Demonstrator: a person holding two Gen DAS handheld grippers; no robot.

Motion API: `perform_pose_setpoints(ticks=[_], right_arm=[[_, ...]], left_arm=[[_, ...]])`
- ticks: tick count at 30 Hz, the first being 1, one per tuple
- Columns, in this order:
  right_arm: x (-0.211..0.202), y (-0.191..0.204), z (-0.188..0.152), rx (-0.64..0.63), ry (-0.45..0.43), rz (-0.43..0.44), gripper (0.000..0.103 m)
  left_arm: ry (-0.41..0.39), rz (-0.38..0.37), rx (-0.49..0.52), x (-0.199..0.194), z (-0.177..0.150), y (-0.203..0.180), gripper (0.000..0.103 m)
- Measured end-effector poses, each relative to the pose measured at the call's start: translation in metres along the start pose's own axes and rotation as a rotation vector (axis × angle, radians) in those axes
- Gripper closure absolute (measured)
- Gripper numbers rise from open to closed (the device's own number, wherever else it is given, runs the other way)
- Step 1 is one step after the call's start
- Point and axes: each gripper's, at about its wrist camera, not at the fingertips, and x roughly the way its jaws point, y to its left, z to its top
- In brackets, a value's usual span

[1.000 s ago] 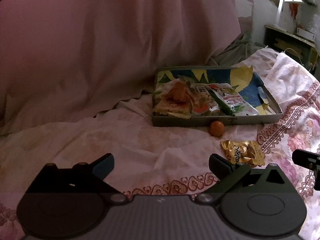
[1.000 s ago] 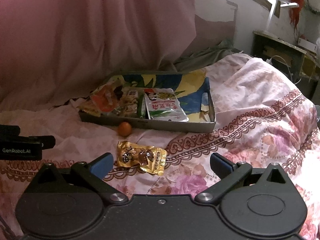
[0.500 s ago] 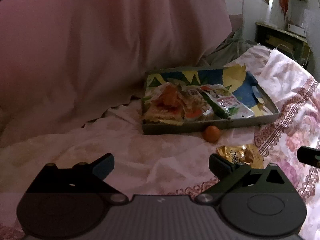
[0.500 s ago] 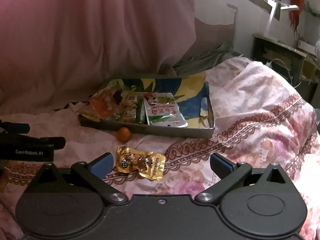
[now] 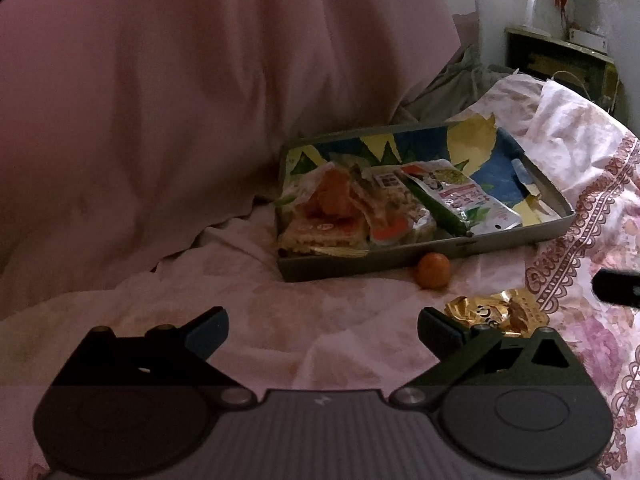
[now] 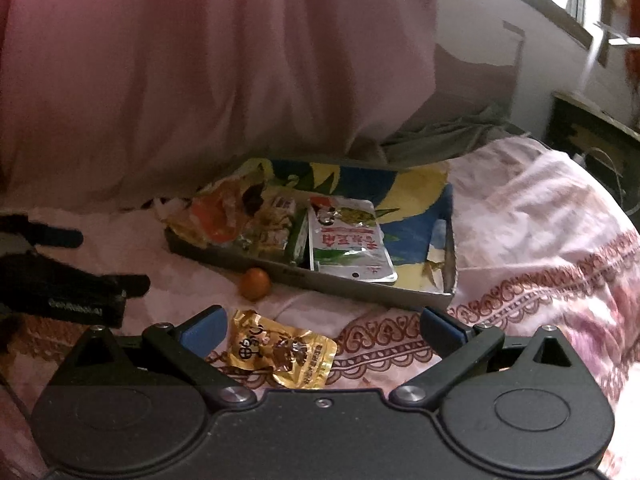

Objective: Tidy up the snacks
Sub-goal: 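Lower right tool toward gold foil wrapper while left tool lowers toward small orange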

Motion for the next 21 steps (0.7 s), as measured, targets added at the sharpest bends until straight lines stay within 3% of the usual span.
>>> perform_pose_setpoints(ticks=[14,21], right_arm=[[0.056,0.015,-0.018,-0.289,0.068,0.016,0.001],[0.078,0.024,-0.031,-0.376,0.144,0.089,0.001]], left_arm=[[0.055,-0.013,0.047,0.040,-0.003,-0.009,0.000],[0.059,-0.101,0.008,0.056,0.008,-0.016,0.000]])
